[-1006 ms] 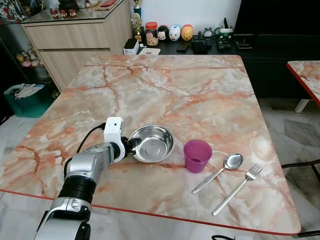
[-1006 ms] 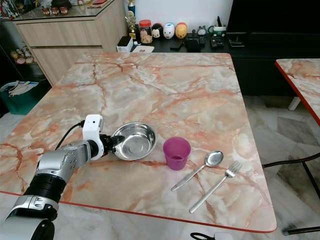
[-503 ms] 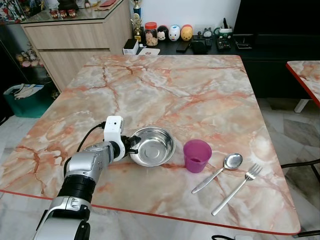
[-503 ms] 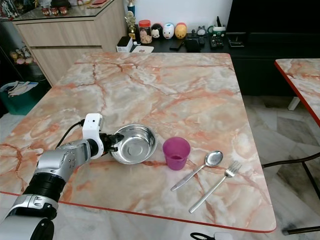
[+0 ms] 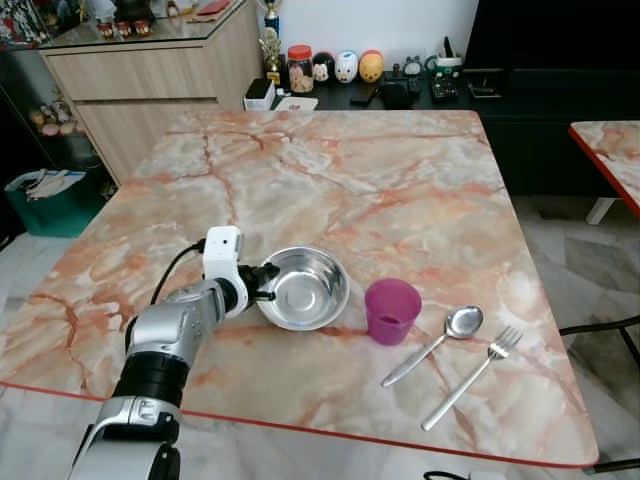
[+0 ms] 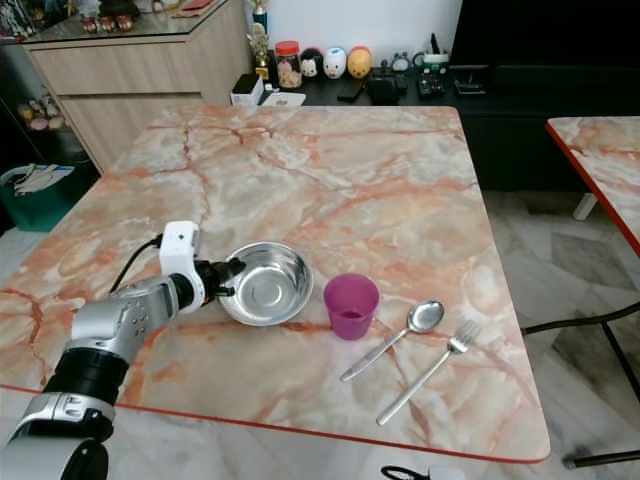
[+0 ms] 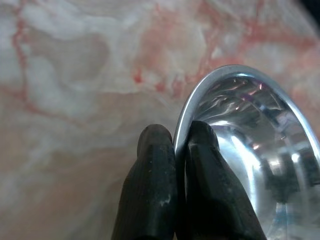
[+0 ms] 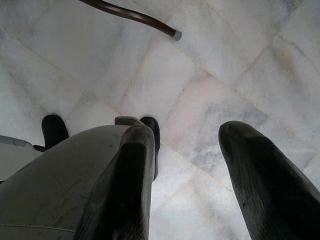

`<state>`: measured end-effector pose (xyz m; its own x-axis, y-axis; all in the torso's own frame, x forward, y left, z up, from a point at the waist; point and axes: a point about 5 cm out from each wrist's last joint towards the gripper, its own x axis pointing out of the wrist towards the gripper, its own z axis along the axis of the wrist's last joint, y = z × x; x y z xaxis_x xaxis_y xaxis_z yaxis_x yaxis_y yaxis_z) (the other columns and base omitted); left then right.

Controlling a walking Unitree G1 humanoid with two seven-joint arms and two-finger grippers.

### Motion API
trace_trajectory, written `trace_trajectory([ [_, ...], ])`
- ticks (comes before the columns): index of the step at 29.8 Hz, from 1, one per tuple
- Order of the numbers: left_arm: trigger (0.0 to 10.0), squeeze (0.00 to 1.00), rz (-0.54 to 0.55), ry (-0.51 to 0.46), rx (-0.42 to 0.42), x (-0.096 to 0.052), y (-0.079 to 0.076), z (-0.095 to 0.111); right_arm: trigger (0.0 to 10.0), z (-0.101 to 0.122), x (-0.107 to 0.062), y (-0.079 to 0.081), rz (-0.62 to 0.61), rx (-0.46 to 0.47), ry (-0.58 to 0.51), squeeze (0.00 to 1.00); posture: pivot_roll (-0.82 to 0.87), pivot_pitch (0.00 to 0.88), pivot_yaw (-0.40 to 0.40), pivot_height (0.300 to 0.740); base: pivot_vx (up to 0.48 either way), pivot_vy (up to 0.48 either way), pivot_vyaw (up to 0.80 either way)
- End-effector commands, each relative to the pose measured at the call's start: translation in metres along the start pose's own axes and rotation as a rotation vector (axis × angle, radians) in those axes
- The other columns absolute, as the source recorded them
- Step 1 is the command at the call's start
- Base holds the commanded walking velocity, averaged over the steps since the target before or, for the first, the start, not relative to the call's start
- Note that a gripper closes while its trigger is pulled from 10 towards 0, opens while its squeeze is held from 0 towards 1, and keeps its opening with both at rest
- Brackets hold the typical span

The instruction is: Setting the table

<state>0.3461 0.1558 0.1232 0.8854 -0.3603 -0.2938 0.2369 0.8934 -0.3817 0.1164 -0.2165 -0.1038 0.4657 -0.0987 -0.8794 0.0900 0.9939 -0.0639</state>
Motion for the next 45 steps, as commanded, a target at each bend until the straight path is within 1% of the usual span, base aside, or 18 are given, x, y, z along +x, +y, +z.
trace_trajectory([
  [1, 2.7, 0.0, 0.022, -0.047, -0.05, -0.008, 0.008, -0.001, 10.0, -0.004, -0.001, 0.001, 0.003, -0.001, 0.011, 0.0, -0.07, 0.0, 0.065, 0.732, 0.0, 0.0, 0.0],
  [2, 2.7, 0.0, 0.022, -0.047, -0.05, -0.008, 0.008, -0.001, 10.0, -0.004, -0.001, 0.001, 0.003, -0.001, 0.011, 0.0, -0.07, 0.0, 0.065, 0.732, 0.0, 0.0, 0.0],
  [3, 10.0, 0.0, 0.006, -0.079, -0.1, -0.013, 0.009, -0.002, 10.0, -0.004, -0.001, 0.001, 0.003, 0.0, 0.011, 0.0, -0.07, 0.0, 0.062, 0.732, 0.0, 0.0, 0.0],
  [5, 10.0, 0.0, 0.006, -0.079, -0.1, -0.013, 0.009, -0.002, 10.0, -0.004, -0.001, 0.001, 0.003, 0.0, 0.011, 0.0, -0.07, 0.0, 0.062, 0.732, 0.0, 0.0, 0.0],
  [6, 10.0, 0.0, -0.005, -0.103, -0.149, -0.018, 0.01, -0.005, 10.0, -0.004, -0.001, 0.0, 0.004, -0.003, 0.012, 0.0, -0.06, 0.0, 0.058, 0.732, 0.0, 0.0, 0.0],
  [9, 10.0, 0.0, -0.005, -0.103, -0.149, -0.018, 0.01, -0.005, 10.0, -0.004, -0.001, 0.0, 0.004, -0.003, 0.012, 0.0, -0.06, 0.0, 0.058, 0.732, 0.0, 0.0, 0.0],
  [12, 10.0, 0.0, -0.015, -0.189, -0.345, -0.031, 0.015, -0.015, 10.0, -0.004, -0.001, -0.001, 0.005, -0.011, 0.013, 0.0, -0.06, 0.0, 0.048, 0.732, 0.0, 0.0, 0.0],
  [14, 10.0, 0.0, -0.037, -0.248, -0.435, -0.037, 0.014, -0.016, 10.0, -0.004, -0.001, -0.002, 0.005, -0.012, 0.013, 0.0, -0.06, 0.0, 0.046, 0.732, 0.0, 0.0, 0.0],
  [16, 10.0, 0.0, -0.063, -0.306, -0.481, -0.042, 0.011, -0.014, 10.0, -0.004, -0.001, -0.002, 0.004, -0.011, 0.011, 0.0, -0.07, 0.0, 0.044, 0.732, 0.0, 0.0, 0.0],
  [19, 10.0, 0.0, -0.059, -0.383, -0.474, -0.05, 0.008, -0.009, 10.0, -0.003, -0.001, -0.003, 0.0, -0.003, 0.006, 0.0, -0.07, 0.0, 0.035, 0.732, 0.0, 0.0, 0.0],
  [21, 10.0, 0.0, 0.02, -0.48, -0.418, -0.058, 0.011, 0.002, 10.0, -0.003, -0.001, -0.005, -0.003, -0.005, 0.006, 0.0, -0.06, 0.0, 0.027, 0.732, 0.0, 0.0, 0.0],
  [25, 10.0, 0.0, 0.031, -0.555, -0.377, -0.067, 0.007, 0.016, 10.0, -0.002, -0.001, -0.006, -0.004, -0.009, 0.005, 0.0, -0.05, 0.0, 0.016, 0.732, 0.0, 0.0, 0.0],
  [27, 10.0, 0.0, 0.075, -0.593, -0.27, -0.077, 0.005, 0.025, 10.0, -0.001, -0.001, -0.007, -0.004, -0.014, 0.004, 0.0, -0.05, 0.0, 0.007, 0.732, 0.0, 0.0, 0.0],
  [30, 10.0, 0.0, 0.147, -0.642, -0.203, -0.089, 0.008, 0.033, 10.0, -0.001, -0.001, -0.008, -0.004, -0.016, 0.003, 0.0, -0.05, 0.0, 0.002, 0.732, 0.0, 0.0, 0.0],
  [31, 10.0, 0.0, 0.147, -0.642, -0.203, -0.089, 0.008, 0.033, 10.0, -0.001, -0.001, -0.008, -0.004, -0.016, 0.003, 0.0, -0.05, 0.0, 0.002, 0.732, 0.0, 0.0, 0.0],
  [36, 10.0, 0.0, 0.23, -0.654, 0.007, -0.115, 0.006, 0.037, 10.0, 0.0, -0.001, -0.009, 0.0, -0.019, -0.001, 0.0, -0.03, 0.0, -0.012, 0.732, 0.0, 0.0, 0.0],
  [40, 10.0, 0.0, 0.264, -0.658, 0.055, -0.123, 0.007, 0.038, 10.0, 0.001, -0.001, -0.009, 0.0, -0.023, -0.001, 0.0, -0.02, 0.0, -0.018, 0.732, 0.0, 0.0, 0.0],
  [45, 10.0, 0.0, 0.316, -0.673, 0.197, -0.136, 0.001, 0.042, 10.0, 0.001, -0.001, -0.01, 0.002, -0.035, 0.0, 0.0, -0.02, 0.0, -0.024, 0.732, 0.0, 0.0, 0.0],
])
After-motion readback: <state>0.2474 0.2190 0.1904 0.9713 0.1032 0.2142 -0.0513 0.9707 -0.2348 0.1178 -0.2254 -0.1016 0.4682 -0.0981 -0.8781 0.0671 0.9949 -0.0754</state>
